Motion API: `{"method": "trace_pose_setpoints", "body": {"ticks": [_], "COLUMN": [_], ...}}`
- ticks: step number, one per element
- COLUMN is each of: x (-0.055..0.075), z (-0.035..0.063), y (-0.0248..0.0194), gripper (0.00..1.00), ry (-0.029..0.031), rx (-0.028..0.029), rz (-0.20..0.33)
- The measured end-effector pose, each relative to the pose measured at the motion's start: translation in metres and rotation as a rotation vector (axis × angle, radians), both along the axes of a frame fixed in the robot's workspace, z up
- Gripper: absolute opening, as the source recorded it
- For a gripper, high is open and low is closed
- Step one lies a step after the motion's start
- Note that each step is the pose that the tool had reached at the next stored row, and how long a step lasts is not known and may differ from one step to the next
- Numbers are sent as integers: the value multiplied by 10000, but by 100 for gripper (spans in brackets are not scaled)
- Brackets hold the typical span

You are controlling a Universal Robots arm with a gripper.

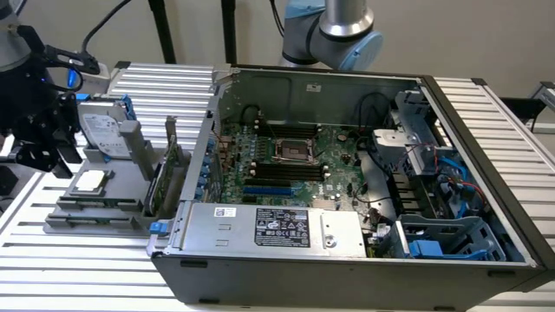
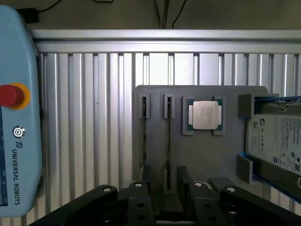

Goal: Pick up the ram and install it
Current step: 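Pick up the ram and move it above insertion slot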

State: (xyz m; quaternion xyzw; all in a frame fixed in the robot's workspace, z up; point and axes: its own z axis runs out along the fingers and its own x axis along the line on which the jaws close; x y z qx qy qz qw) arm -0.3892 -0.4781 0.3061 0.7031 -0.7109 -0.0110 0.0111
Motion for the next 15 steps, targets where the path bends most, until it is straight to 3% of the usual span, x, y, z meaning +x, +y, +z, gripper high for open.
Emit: {"method": "trace_pose_setpoints", "body": {"ticks": [10, 15], "x": [-1, -1], "z": [-181, -272], "y": [-50, -96], "gripper": [36, 36], "ry": [0, 1], "rx": [0, 0], "rz": [-2, -1]}}
